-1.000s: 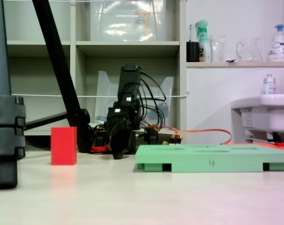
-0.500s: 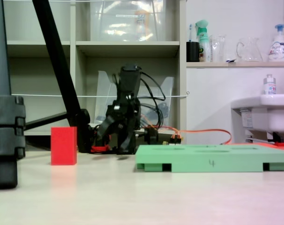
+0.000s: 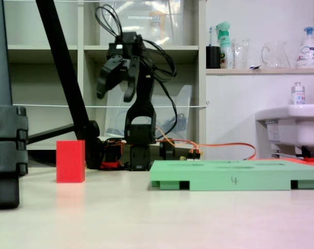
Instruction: Put the square block into the corresponding hole
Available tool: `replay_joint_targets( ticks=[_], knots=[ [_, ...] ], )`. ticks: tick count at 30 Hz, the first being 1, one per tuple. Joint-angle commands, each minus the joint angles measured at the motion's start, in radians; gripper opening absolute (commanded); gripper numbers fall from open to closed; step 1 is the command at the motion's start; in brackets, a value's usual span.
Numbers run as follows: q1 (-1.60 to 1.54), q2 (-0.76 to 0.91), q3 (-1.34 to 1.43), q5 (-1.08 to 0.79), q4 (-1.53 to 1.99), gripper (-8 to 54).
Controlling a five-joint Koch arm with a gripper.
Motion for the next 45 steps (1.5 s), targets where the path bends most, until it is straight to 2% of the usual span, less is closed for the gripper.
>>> replay_joint_targets(
  ticks=[1,3,15,25,43,44,45],
  knots=[
    [0.021,-0.041,-0.063,0.002,0.043,49.5],
    [0.048,-0.084,-0.075,-0.008,0.044,52.0],
    [0.152,-0.388,-0.13,-0.144,-0.015,52.2],
    [0.176,-0.511,-0.183,-0.15,-0.078,52.2],
    [0.175,-0.635,-0.164,-0.114,-0.094,51.9],
    [0.173,-0.635,-0.16,-0.1,-0.091,49.3],
    [0.169,-0.635,-0.16,-0.098,-0.081,38.2]
  ],
)
